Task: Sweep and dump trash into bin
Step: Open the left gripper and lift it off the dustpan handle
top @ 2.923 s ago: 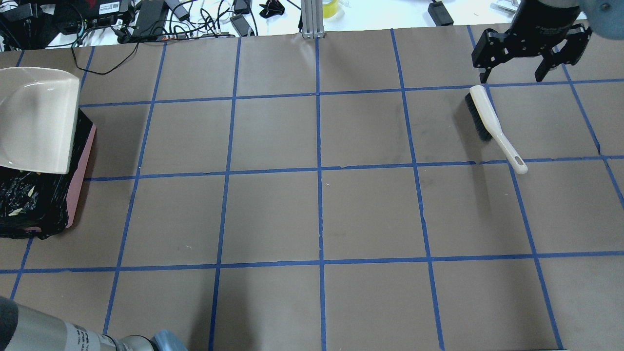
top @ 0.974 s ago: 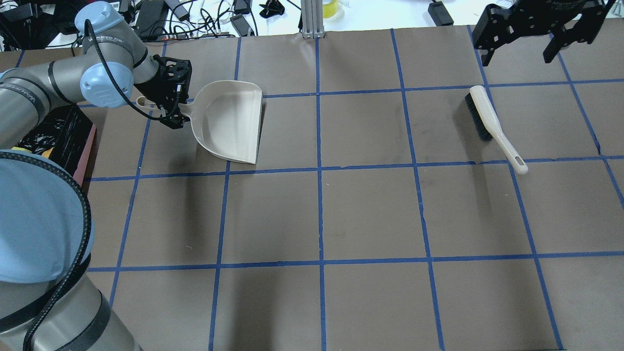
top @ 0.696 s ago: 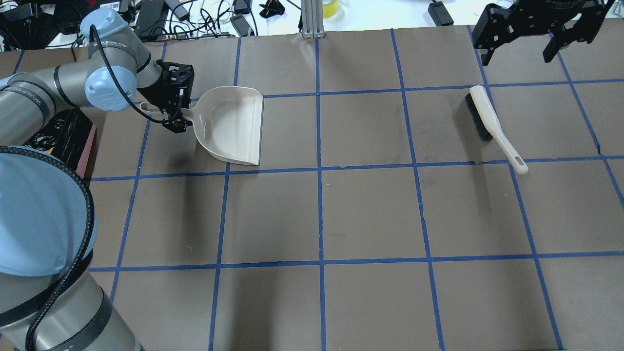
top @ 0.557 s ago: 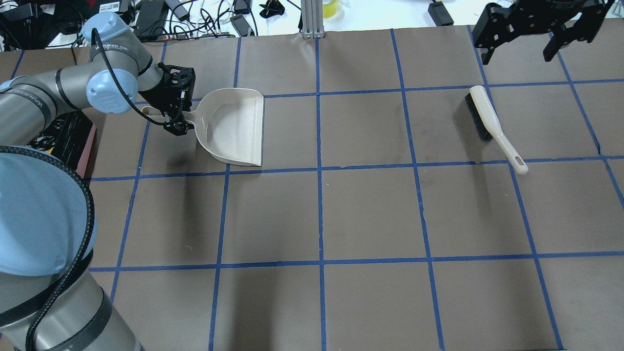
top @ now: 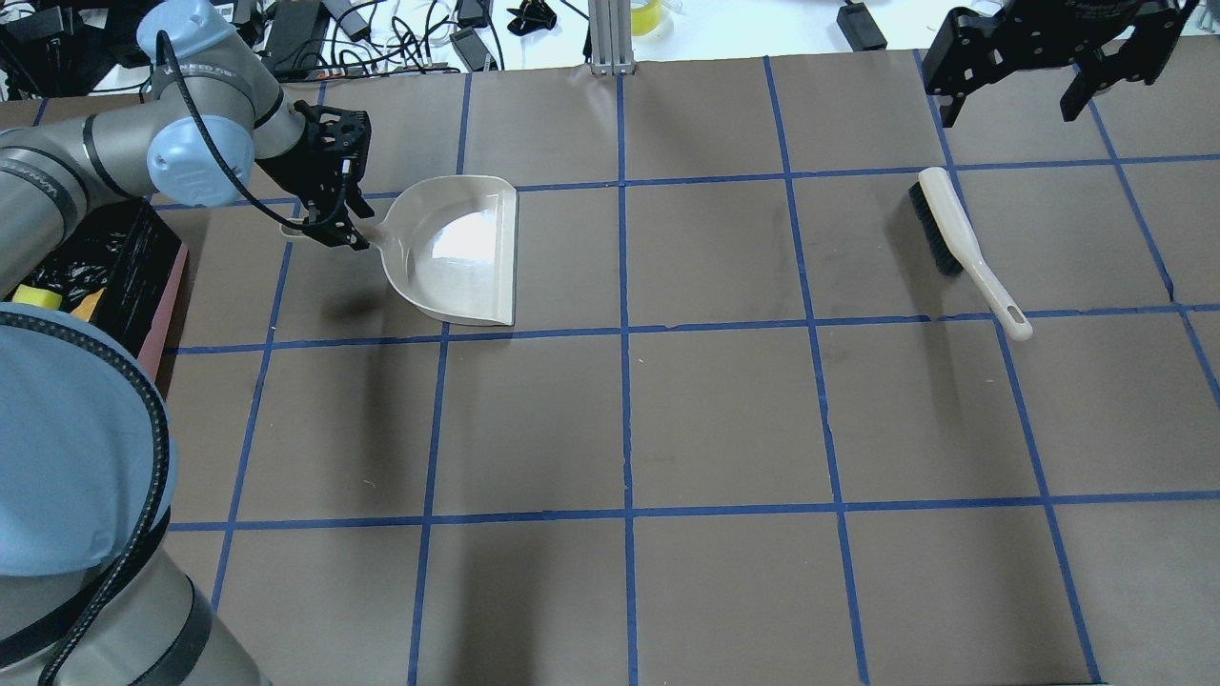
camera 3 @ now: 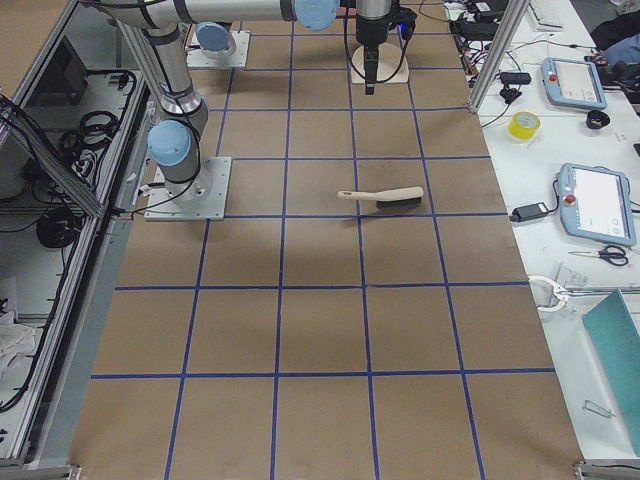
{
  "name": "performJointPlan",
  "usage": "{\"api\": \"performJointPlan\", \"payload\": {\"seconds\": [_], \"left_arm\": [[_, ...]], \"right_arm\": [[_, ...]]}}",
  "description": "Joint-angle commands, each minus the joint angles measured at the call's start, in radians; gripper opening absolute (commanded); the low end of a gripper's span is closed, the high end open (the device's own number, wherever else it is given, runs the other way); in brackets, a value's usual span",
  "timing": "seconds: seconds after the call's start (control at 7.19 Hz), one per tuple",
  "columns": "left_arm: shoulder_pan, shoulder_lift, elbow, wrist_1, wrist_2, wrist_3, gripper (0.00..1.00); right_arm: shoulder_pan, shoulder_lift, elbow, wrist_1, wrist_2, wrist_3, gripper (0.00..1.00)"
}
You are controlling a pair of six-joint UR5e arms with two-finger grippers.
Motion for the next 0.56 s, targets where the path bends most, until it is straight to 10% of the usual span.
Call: {"api": "performJointPlan", "payload": {"seconds": [0.0, 0.42], "left_arm": [[-0.013, 0.117, 0.008, -0.135, -0.006, -0.128, 0.57], [-0.033, 0.305, -0.009, -0.277, -0.007, -0.487, 0.63]], "right_arm": [[-0.001, -0.004, 0.001, -0.005, -0.005, -0.006, 1.00], [-0.003, -0.006, 0.001, -0.027, 0.007, -0.006, 1.00]]}}
